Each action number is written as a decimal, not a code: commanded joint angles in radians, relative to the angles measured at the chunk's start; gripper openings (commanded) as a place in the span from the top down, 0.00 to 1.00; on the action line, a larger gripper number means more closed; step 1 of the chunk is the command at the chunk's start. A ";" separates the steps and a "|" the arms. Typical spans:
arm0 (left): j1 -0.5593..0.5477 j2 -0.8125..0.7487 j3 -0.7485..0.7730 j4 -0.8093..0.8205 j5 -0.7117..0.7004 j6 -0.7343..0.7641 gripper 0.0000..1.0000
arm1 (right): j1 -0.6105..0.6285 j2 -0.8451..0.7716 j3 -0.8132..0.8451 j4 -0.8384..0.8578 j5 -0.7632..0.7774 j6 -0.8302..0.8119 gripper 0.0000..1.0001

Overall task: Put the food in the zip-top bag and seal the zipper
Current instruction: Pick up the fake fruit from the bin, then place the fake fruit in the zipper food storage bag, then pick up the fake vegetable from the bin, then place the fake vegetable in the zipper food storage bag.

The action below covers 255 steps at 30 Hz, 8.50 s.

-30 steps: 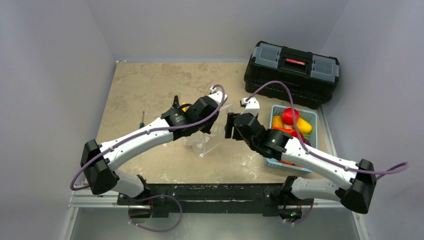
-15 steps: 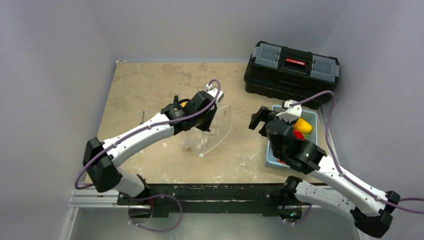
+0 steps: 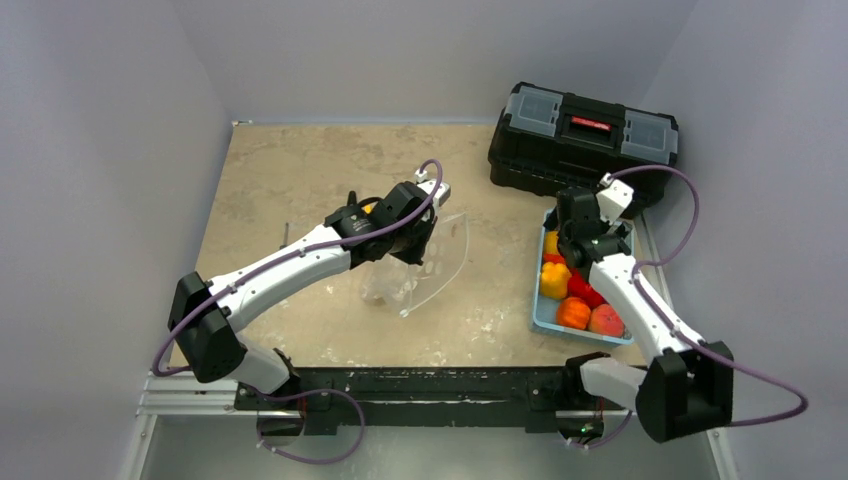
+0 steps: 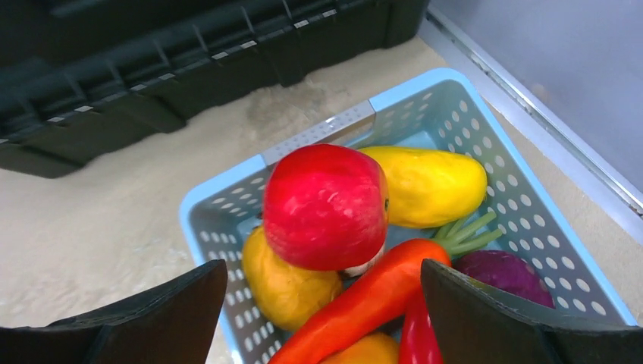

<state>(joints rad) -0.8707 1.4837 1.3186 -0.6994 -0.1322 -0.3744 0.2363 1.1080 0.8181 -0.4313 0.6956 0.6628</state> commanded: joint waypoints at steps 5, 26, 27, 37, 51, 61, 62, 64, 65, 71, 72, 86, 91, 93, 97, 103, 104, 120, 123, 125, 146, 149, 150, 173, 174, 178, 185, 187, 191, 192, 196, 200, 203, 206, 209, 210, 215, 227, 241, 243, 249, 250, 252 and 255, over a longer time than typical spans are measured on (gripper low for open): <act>0.008 -0.016 0.042 0.025 0.057 0.007 1.00 | -0.117 0.144 0.058 0.097 -0.078 -0.056 0.01; 0.018 -0.015 0.042 0.026 0.080 0.005 1.00 | -0.135 0.198 0.016 0.188 -0.074 -0.076 0.09; 0.018 -0.016 0.043 0.026 0.080 0.006 1.00 | -0.137 0.196 0.017 0.186 -0.068 -0.077 0.10; 0.017 -0.035 0.038 0.025 0.073 0.008 1.00 | -0.146 0.209 0.011 0.192 -0.055 -0.072 0.15; 0.017 -0.095 0.021 0.028 0.076 0.006 1.00 | -0.147 0.145 -0.011 0.156 -0.073 -0.107 0.76; 0.018 -0.107 0.016 0.026 0.040 0.014 1.00 | -0.127 -0.067 -0.045 0.144 -0.298 -0.158 0.88; 0.017 -0.106 0.016 0.026 0.040 0.014 1.00 | -0.120 -0.097 -0.045 0.145 -0.326 -0.163 0.89; 0.017 -0.103 0.014 0.025 0.037 0.014 1.00 | -0.102 -0.150 -0.039 0.145 -0.398 -0.169 0.90; 0.018 -0.102 0.014 0.025 0.033 0.015 1.00 | -0.090 -0.168 -0.033 0.145 -0.433 -0.171 0.91; 0.018 -0.091 0.013 0.022 0.014 0.022 1.00 | 0.077 -0.216 -0.001 0.217 -0.737 -0.207 0.95; 0.018 -0.088 0.012 0.021 0.012 0.022 1.00 | 0.102 -0.229 -0.009 0.250 -0.806 -0.196 0.95; 0.032 -0.077 0.013 0.030 0.035 0.018 1.00 | 0.218 -0.270 0.038 0.448 -1.223 -0.104 0.93; 0.040 -0.079 0.007 0.039 0.054 0.012 1.00 | 0.383 -0.206 0.066 0.476 -1.093 -0.108 0.92; 0.040 -0.079 0.006 0.040 0.054 0.012 1.00 | 0.431 -0.172 0.085 0.460 -1.044 -0.122 0.92; 0.041 -0.085 0.005 0.042 0.059 0.009 1.00 | 0.494 -0.115 0.117 0.354 -0.824 -0.151 0.91; 0.042 -0.101 0.001 0.049 0.063 0.009 1.00 | 0.510 -0.050 0.138 0.262 -0.682 -0.139 0.82; 0.042 -0.102 0.000 0.049 0.064 0.009 1.00 | 0.513 -0.042 0.141 0.257 -0.667 -0.134 0.79; 0.047 -0.114 -0.004 0.051 0.074 0.008 1.00 | 0.518 -0.007 0.180 0.207 -0.615 -0.109 0.15; 0.048 -0.112 -0.004 0.052 0.075 0.008 1.00 | 0.518 -0.010 0.194 0.191 -0.611 -0.120 0.12; 0.048 -0.110 -0.003 0.053 0.077 0.007 1.00 | 0.518 -0.016 0.208 0.170 -0.597 -0.128 0.11; 0.049 -0.101 -0.005 0.051 0.093 0.024 1.00 | 0.470 -0.303 0.147 -0.265 0.125 0.105 0.01; 0.049 -0.112 -0.018 0.066 0.099 0.029 1.00 | 0.308 -0.303 0.108 -0.261 0.004 0.110 0.01; 0.049 -0.115 -0.022 0.071 0.103 0.032 1.00 | 0.240 -0.294 0.092 -0.253 -0.057 0.096 0.01; 0.048 -0.143 -0.030 0.080 0.118 0.041 1.00 | -0.325 -0.097 -0.036 -0.331 -0.289 0.209 0.01; 0.048 -0.143 -0.030 0.080 0.118 0.040 1.00 | -0.330 -0.090 -0.049 -0.319 -0.305 0.209 0.01; 0.049 -0.144 -0.030 0.081 0.120 0.040 1.00 | -0.335 -0.057 -0.105 -0.281 -0.359 0.219 0.01; 0.049 -0.141 -0.030 0.082 0.128 0.038 1.00 | -0.336 -0.036 -0.168 -0.208 -0.372 0.233 0.04; 0.048 -0.139 -0.030 0.081 0.128 0.038 1.00 | -0.336 -0.039 -0.171 -0.199 -0.386 0.231 0.12; 0.048 -0.137 -0.028 0.081 0.128 0.038 1.00 | -0.335 -0.083 -0.130 -0.229 -0.375 0.225 0.22; 0.049 -0.135 -0.028 0.081 0.127 0.038 1.00 | -0.336 -0.100 -0.114 -0.239 -0.366 0.223 0.25; 0.049 -0.131 -0.027 0.079 0.128 0.036 1.00 | -0.335 -0.179 -0.070 -0.267 -0.345 0.208 0.37; 0.048 -0.128 -0.025 0.077 0.128 0.035 1.00 | -0.335 -0.234 -0.037 -0.230 -0.383 0.135 0.54; 0.048 -0.125 -0.024 0.077 0.144 0.035 1.00 | -0.336 -0.243 -0.012 -0.160 -0.551 0.037 0.69; 0.049 -0.122 -0.022 0.076 0.149 0.035 1.00 | -0.333 -0.214 0.011 -0.085 -0.835 -0.046 0.74; 0.049 -0.117 -0.020 0.073 0.151 0.034 1.00 | -0.262 -0.160 0.043 -0.037 -0.966 -0.056 0.80; 0.049 -0.116 -0.018 0.072 0.151 0.034 1.00 | -0.194 -0.150 0.060 -0.022 -0.959 -0.050 0.82; 0.049 -0.110 -0.015 0.066 0.154 0.035 1.00 | 0.212 -0.141 0.140 0.128 -0.835 0.011 0.82; 0.050 -0.116 -0.013 0.063 0.142 0.038 1.00 | 0.687 -0.096 0.239 0.290 -0.516 -0.022 0.79; 0.051 -0.138 -0.019 0.068 0.136 0.038 1.00 | 0.689 0.063 0.212 0.129 -0.334 0.120 0.53; 0.052 -0.138 -0.019 0.070 0.135 0.038 1.00 | 0.690 0.078 0.227 0.114 -0.337 0.117 0.39; 0.052 -0.139 -0.021 0.070 0.135 0.038 1.00 | 0.689 0.123 0.286 0.007 -0.314 0.114 0.08; 0.053 -0.139 -0.021 0.070 0.136 0.038 1.00 | 0.690 0.130 0.294 -0.014 -0.305 0.113 0.06; 0.053 -0.138 -0.021 0.070 0.135 0.039 1.00 | 0.690 0.134 0.304 -0.041 -0.293 0.103 0.03; 0.052 -0.136 -0.021 0.069 0.136 0.037 1.00 | 0.690 0.119 0.310 -0.055 -0.278 0.085 0.01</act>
<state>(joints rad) -0.8185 1.3777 1.2938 -0.6678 -0.0090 -0.3477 0.9276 1.2480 1.0763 -0.4446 0.3630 0.7658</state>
